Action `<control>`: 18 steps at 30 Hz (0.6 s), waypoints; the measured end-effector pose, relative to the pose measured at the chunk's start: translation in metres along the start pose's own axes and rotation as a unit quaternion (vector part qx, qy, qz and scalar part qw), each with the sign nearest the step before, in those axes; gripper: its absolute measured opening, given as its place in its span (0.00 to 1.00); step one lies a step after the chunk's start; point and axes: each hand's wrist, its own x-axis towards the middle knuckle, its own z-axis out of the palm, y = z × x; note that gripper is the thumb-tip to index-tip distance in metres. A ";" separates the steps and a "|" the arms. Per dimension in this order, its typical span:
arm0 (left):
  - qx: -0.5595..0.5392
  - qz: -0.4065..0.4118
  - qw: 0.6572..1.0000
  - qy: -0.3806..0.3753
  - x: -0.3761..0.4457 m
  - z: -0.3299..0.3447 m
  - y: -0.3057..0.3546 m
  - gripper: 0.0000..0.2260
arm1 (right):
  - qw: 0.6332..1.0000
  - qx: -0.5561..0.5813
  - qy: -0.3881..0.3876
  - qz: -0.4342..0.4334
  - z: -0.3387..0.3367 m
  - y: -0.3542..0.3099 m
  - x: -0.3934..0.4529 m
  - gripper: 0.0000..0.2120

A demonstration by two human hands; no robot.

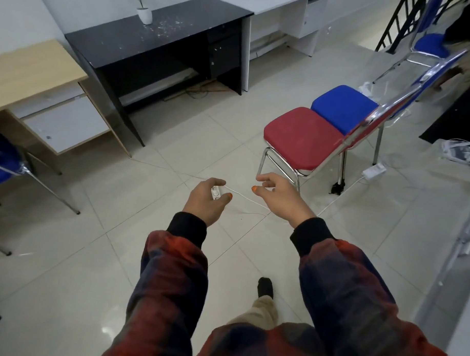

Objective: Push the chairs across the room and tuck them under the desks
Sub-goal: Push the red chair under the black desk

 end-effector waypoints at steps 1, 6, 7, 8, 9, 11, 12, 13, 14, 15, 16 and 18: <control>-0.006 0.000 1.000 -0.001 0.012 0.006 0.007 0.16 | 1.000 -0.001 -0.002 0.000 -0.010 0.000 0.011 0.17; -0.001 -0.003 1.000 -0.015 0.054 0.029 0.034 0.17 | 1.000 -0.004 -0.004 0.005 -0.042 0.000 0.053 0.16; 0.000 -0.003 1.000 -0.016 0.064 0.032 0.040 0.17 | 1.000 -0.006 -0.010 0.008 -0.049 -0.001 0.062 0.16; -0.003 -0.003 1.000 -0.016 0.074 0.035 0.045 0.17 | 1.000 -0.007 -0.016 0.010 -0.055 -0.002 0.069 0.16; -0.008 -0.006 1.000 -0.015 0.083 0.038 0.051 0.17 | 1.000 -0.008 -0.021 0.009 -0.062 -0.003 0.075 0.16; -0.019 -0.008 1.000 -0.014 0.103 0.044 0.063 0.16 | 1.000 -0.009 -0.021 0.009 -0.079 -0.004 0.089 0.16; -0.024 -0.006 1.000 -0.015 0.112 0.049 0.070 0.16 | 1.000 -0.011 -0.017 0.009 -0.088 -0.004 0.095 0.16; -0.028 0.000 0.999 -0.016 0.121 0.054 0.078 0.16 | 1.000 -0.013 -0.010 0.008 -0.097 -0.003 0.101 0.16; -0.032 0.007 0.999 -0.020 0.132 0.063 0.088 0.17 | 1.000 -0.014 -0.002 0.008 -0.108 -0.001 0.107 0.15; -0.033 0.014 0.999 -0.023 0.138 0.069 0.096 0.17 | 1.000 -0.016 0.003 0.006 -0.115 0.000 0.111 0.15; -0.034 0.023 0.999 -0.031 0.145 0.077 0.105 0.17 | 1.000 -0.016 0.012 0.007 -0.125 0.003 0.115 0.15; -0.038 0.040 0.997 -0.054 0.156 0.096 0.120 0.16 | 0.999 -0.006 0.034 0.013 -0.142 0.010 0.121 0.13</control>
